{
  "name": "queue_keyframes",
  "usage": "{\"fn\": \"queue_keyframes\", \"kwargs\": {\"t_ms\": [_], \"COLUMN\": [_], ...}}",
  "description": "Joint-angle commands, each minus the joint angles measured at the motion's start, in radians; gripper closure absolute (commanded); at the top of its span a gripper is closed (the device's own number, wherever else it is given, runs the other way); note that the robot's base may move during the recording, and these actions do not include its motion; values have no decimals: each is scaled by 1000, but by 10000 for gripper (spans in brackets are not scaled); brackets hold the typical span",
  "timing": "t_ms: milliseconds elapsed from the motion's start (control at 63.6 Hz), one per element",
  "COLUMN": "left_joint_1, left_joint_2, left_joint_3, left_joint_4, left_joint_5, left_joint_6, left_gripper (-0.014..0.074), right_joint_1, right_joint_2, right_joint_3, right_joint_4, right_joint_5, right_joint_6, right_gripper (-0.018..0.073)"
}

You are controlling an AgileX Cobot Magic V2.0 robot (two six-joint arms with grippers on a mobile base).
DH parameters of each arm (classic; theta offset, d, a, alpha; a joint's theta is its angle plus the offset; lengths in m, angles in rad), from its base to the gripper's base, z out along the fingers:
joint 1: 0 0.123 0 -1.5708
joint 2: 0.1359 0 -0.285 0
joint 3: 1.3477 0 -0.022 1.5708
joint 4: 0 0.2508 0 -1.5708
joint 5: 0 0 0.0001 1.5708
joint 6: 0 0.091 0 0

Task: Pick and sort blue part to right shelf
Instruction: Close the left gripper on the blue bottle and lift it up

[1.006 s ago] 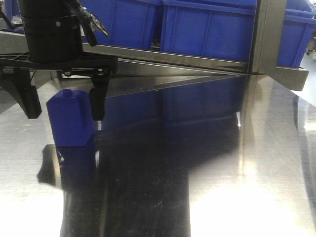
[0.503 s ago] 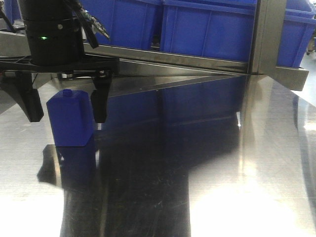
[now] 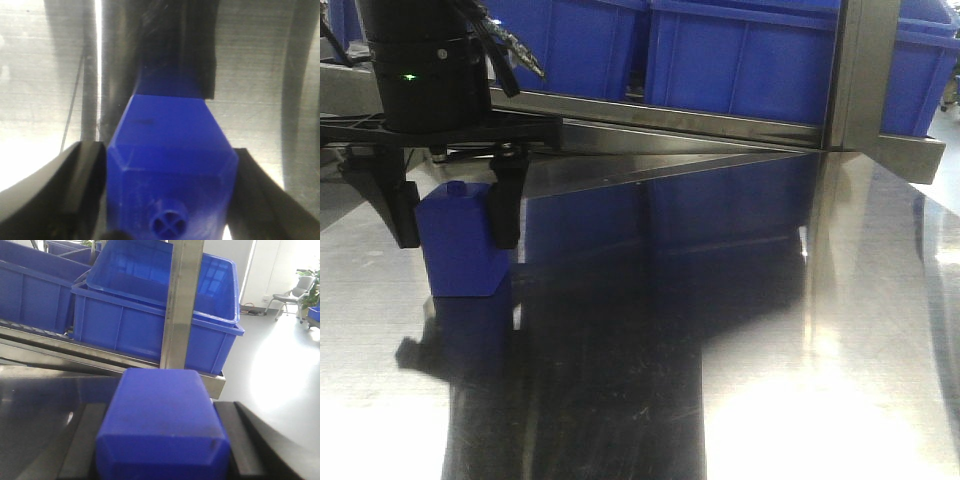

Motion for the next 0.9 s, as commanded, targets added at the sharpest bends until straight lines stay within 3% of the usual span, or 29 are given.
{"fn": "queue_keyframes", "kwargs": {"t_ms": [0, 283, 503, 613, 770, 880], "left_joint_1": [3, 3, 3, 4, 20, 40], "left_joint_2": [-44, -44, -84, -132, -208, -269], "left_joint_3": [-31, -31, -31, -31, 5, 66], "left_joint_4": [-2, -2, -12, -59, -187, -266], "left_joint_5": [2, 2, 0, -9, -48, -112], "left_joint_6": [-10, -8, 81, 199, 497, 643], "left_gripper": [174, 188, 188, 188, 188, 188], "right_joint_1": [-7, -7, -7, -7, -7, -7], "right_joint_2": [4, 4, 4, 4, 4, 4], "right_joint_3": [-31, -31, -31, -31, -31, -31], "right_joint_4": [-9, -9, -9, -9, -9, -9], "right_joint_5": [-88, -88, -88, -88, -88, -88], "right_joint_6": [-5, -5, -5, -5, -5, -5], "right_gripper": [160, 160, 160, 160, 160, 160]}}
